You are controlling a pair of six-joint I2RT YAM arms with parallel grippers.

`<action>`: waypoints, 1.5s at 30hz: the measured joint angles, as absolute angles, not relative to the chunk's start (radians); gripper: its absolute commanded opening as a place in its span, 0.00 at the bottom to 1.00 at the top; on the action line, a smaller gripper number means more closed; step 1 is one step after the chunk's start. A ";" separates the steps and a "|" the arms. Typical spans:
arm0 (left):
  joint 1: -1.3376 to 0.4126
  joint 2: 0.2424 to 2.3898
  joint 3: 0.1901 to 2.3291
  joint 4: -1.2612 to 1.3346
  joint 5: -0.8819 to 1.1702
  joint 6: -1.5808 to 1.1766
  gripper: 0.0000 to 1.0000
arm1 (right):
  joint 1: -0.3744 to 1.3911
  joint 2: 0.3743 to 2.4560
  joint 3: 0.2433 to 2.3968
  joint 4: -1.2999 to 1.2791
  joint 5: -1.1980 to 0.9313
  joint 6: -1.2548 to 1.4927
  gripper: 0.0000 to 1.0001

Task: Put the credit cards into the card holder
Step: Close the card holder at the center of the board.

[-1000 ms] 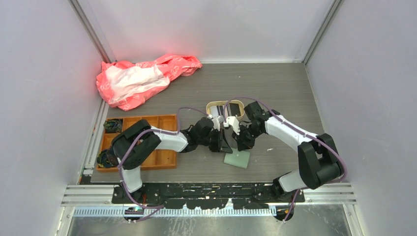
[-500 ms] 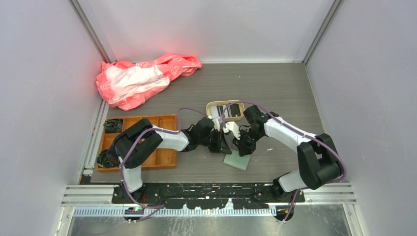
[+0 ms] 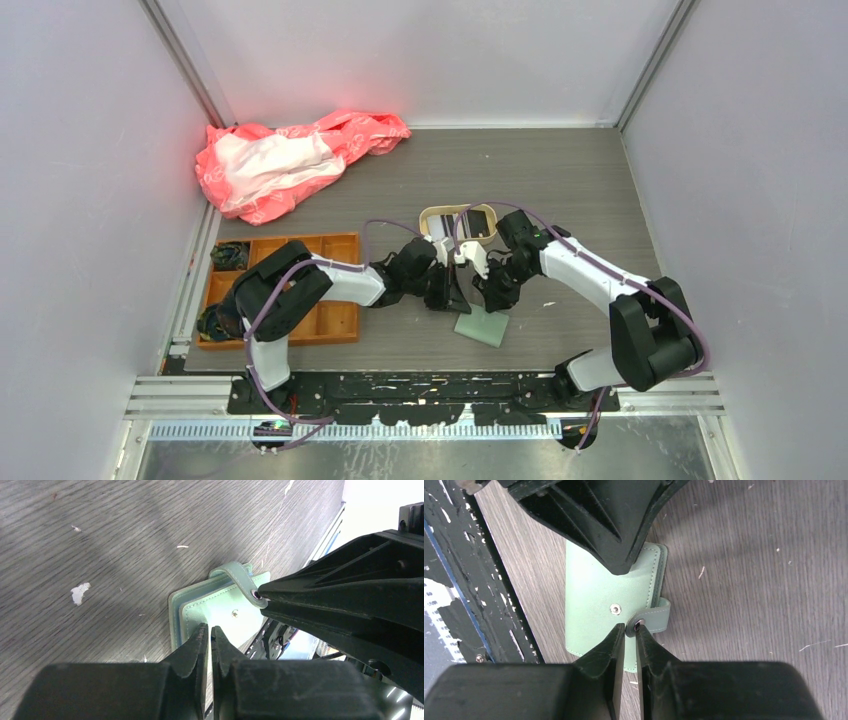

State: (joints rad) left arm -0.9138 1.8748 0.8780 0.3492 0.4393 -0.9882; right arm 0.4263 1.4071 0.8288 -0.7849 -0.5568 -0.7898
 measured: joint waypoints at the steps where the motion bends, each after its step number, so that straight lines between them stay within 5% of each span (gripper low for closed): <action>1: -0.914 1.875 0.878 0.347 0.440 -0.989 0.07 | 0.426 1.407 0.829 -0.781 -0.552 -0.784 0.19; 9: -0.914 1.877 0.879 0.347 0.443 -0.988 0.07 | 0.426 1.408 0.829 -0.742 -0.520 -0.741 0.01; 45: -0.914 1.877 0.885 0.335 0.468 -0.988 0.03 | 0.537 1.401 0.814 -0.823 -0.506 -0.834 0.01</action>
State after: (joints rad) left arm -0.9138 1.8774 0.8848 0.3351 0.4683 -0.9882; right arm 0.5369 1.4014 0.8139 -0.8230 -0.5060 -0.8341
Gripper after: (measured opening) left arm 0.031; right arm 0.032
